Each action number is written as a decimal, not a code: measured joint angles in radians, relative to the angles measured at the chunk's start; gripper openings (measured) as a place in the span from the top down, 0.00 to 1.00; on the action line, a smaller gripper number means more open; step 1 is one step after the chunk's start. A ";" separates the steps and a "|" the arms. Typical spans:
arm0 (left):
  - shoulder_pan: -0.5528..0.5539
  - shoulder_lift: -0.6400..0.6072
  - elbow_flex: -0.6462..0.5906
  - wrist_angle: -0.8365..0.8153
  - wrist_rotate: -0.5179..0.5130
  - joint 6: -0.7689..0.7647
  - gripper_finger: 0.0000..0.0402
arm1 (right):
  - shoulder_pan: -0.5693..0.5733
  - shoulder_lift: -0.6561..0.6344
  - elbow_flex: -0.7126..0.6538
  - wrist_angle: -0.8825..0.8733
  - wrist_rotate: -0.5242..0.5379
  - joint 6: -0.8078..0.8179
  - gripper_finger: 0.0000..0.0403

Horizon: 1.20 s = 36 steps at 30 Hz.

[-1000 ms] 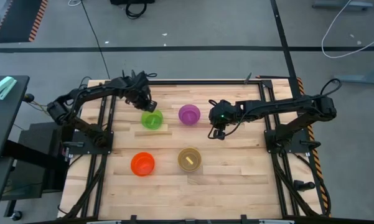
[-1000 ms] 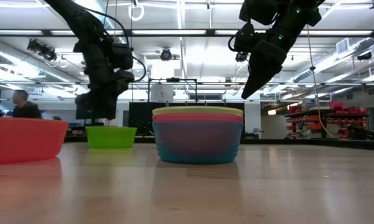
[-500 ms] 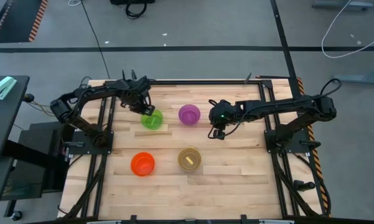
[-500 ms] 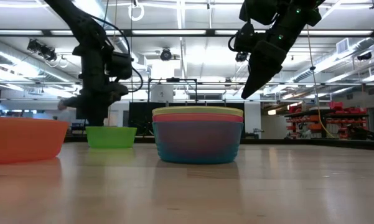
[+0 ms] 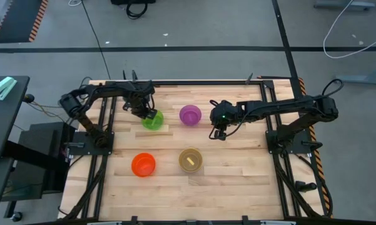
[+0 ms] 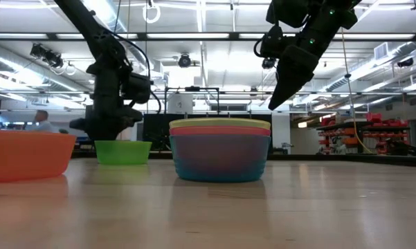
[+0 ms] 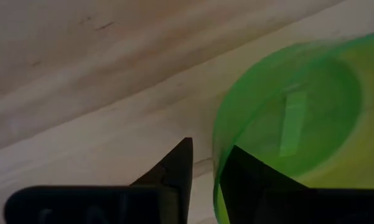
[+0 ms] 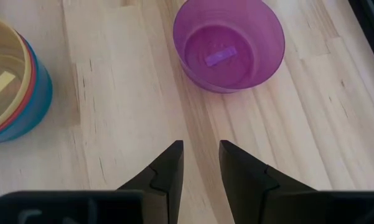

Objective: Nest bowls inside each other
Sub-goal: Stack the green bowl on top of the yellow bowl

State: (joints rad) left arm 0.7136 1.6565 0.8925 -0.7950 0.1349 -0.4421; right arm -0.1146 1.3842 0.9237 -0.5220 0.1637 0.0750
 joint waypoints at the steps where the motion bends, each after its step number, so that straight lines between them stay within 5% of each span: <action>1: 0.000 0.000 0.000 0.005 0.000 0.000 0.82 | 0.000 0.000 0.000 0.000 0.000 0.000 0.72; 11: 0.000 -0.003 0.000 0.021 0.004 0.004 0.98 | 0.000 0.000 0.000 0.000 0.000 0.000 0.72; 36: -0.038 -0.022 0.050 -0.039 -0.004 0.056 0.98 | -0.001 0.000 0.000 0.000 0.000 -0.025 0.72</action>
State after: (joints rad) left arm 0.6758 1.6341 0.9423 -0.8339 0.1310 -0.3859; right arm -0.1158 1.3846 0.9237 -0.5220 0.1638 0.0496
